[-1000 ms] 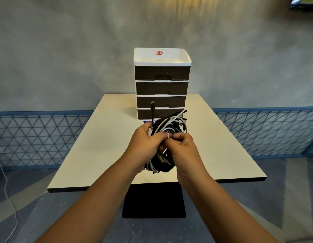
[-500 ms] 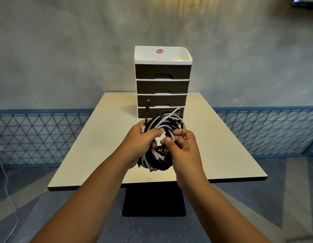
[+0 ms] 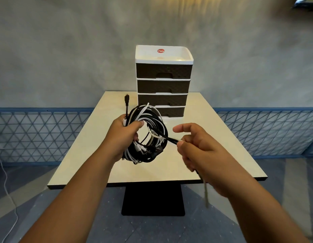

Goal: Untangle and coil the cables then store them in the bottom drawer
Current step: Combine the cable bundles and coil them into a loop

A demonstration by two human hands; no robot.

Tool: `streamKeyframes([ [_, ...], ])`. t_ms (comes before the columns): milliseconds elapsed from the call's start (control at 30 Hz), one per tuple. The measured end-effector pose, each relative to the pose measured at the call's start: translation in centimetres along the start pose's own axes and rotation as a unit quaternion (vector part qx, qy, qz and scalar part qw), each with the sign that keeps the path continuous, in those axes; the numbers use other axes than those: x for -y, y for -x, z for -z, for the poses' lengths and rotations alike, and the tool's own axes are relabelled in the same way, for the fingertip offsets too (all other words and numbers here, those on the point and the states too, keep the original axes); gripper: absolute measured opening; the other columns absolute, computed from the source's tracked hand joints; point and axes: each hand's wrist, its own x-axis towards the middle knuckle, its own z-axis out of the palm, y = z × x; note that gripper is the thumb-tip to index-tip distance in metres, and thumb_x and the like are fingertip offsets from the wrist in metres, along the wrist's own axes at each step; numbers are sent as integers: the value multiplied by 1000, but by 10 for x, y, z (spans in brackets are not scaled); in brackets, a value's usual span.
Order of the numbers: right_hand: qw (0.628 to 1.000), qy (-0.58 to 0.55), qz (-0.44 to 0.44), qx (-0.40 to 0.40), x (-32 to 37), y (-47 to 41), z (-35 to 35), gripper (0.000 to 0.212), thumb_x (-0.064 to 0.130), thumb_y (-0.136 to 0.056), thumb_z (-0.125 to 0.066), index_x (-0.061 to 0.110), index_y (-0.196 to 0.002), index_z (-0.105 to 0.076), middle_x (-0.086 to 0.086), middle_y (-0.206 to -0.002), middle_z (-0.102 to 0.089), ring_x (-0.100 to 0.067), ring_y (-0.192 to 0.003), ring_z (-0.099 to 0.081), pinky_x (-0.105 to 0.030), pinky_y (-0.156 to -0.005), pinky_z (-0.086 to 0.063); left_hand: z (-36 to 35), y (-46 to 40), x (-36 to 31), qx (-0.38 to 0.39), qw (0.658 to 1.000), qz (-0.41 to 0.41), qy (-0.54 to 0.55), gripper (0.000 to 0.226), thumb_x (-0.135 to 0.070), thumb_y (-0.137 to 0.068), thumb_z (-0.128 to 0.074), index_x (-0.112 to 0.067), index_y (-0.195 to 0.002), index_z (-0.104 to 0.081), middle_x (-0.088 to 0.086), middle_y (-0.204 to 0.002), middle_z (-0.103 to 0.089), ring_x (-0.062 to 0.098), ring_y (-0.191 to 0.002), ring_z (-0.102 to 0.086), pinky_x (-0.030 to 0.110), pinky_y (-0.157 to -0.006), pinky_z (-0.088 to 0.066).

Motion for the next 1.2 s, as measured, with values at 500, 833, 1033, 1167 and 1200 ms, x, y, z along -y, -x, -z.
streamKeyframes([
  [500, 878, 464, 116, 29, -20, -6, 82, 21, 30, -94, -55, 27, -111, -66, 16, -96, -60, -6, -91, -55, -9, -70, -38, 28, 25, -40, 193, 978, -42, 64, 38, -6, -84, -60, -22, -52, -49, -3, -51, -34, 13, -43, -32, 32, -58, -42],
  [833, 877, 380, 246, -162, -50, -27, 55, 37, -9, -78, -71, 12, -108, -73, 0, -99, -65, -10, -83, -59, -11, -74, -43, 10, 48, -59, 366, 922, -23, 127, 20, -11, -70, -62, -9, -67, -42, -2, -49, -32, 8, -37, -32, 28, -55, -41],
  [1033, 976, -142, 128, -105, -47, -27, 15, 41, -15, -70, -71, 19, -93, -77, 0, -87, -76, -13, -81, -70, -29, -74, -57, -1, 51, -57, 392, 907, 19, 156, 23, -8, -72, -59, -14, -55, -45, -6, -43, -35, 6, -37, -31, 27, -55, -43],
  [1167, 946, -315, 67, -26, -45, -27, 9, 35, -1, -67, -68, 4, -101, -74, -16, -93, -74, -26, -83, -70, -34, -80, -60, -2, 49, -51, 339, 928, 16, 156, 25, -16, -68, -65, -9, -59, -43, -1, -45, -35, 11, -40, -35, 28, -56, -45],
  [1200, 943, -328, 55, -14, -46, -27, 10, 40, -1, -69, -66, -2, -108, -70, -21, -96, -72, -28, -85, -69, -34, -80, -59, -2, 49, -50, 322, 937, 6, 138, 23, -18, -68, -66, -7, -63, -46, 1, -47, -39, 13, -43, -39, 29, -57, -45],
])
